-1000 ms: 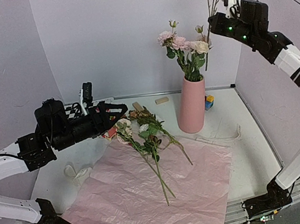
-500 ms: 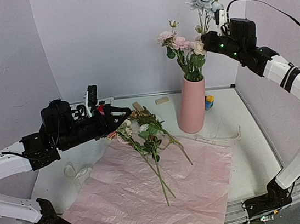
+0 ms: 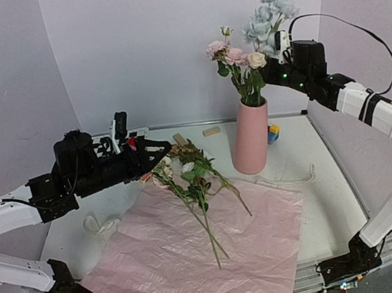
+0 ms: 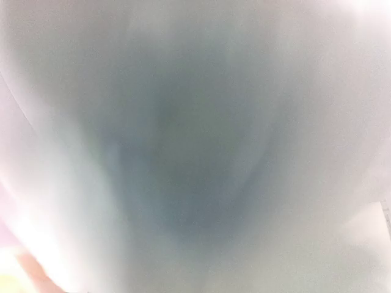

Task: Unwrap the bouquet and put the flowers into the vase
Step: Insert the fake flower into the vase.

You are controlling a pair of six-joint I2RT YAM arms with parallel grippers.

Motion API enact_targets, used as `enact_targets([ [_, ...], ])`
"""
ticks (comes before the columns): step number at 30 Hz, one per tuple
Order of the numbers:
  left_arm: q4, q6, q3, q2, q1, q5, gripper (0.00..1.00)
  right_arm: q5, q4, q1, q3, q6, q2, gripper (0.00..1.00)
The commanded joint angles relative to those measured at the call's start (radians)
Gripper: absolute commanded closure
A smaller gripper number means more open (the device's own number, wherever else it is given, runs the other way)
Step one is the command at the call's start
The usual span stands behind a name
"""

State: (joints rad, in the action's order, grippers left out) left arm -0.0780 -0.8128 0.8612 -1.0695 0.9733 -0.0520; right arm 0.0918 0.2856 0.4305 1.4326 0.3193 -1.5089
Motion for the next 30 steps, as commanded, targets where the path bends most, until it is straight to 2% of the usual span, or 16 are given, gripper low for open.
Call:
enact_targets([
  [1,-0.01,-0.011,0.012,0.001,0.001,0.002,0.32,-0.008,0.072,-0.005,-0.023,-0.004,0.031,0.76],
  [5,-0.01,-0.012,0.011,0.002,0.001,0.001,0.32,-0.015,0.072,-0.005,-0.039,-0.008,0.041,0.66],
  [9,-0.01,-0.013,0.01,0.004,0.001,0.0,0.31,-0.027,0.072,-0.005,-0.07,0.001,0.062,0.62],
  [12,-0.01,-0.013,0.006,0.006,0.001,0.001,0.31,-0.038,0.072,-0.005,-0.105,0.015,0.083,0.55],
  [15,-0.01,-0.011,0.003,0.005,0.001,0.005,0.31,-0.049,0.06,-0.005,-0.136,0.034,0.104,0.36],
  [22,-0.006,-0.005,-0.005,0.0,0.001,0.008,0.31,-0.02,0.002,-0.005,-0.208,0.064,0.173,0.1],
  [30,0.001,0.006,-0.008,0.0,0.001,0.019,0.31,-0.019,-0.07,-0.005,-0.266,0.048,0.25,0.03],
])
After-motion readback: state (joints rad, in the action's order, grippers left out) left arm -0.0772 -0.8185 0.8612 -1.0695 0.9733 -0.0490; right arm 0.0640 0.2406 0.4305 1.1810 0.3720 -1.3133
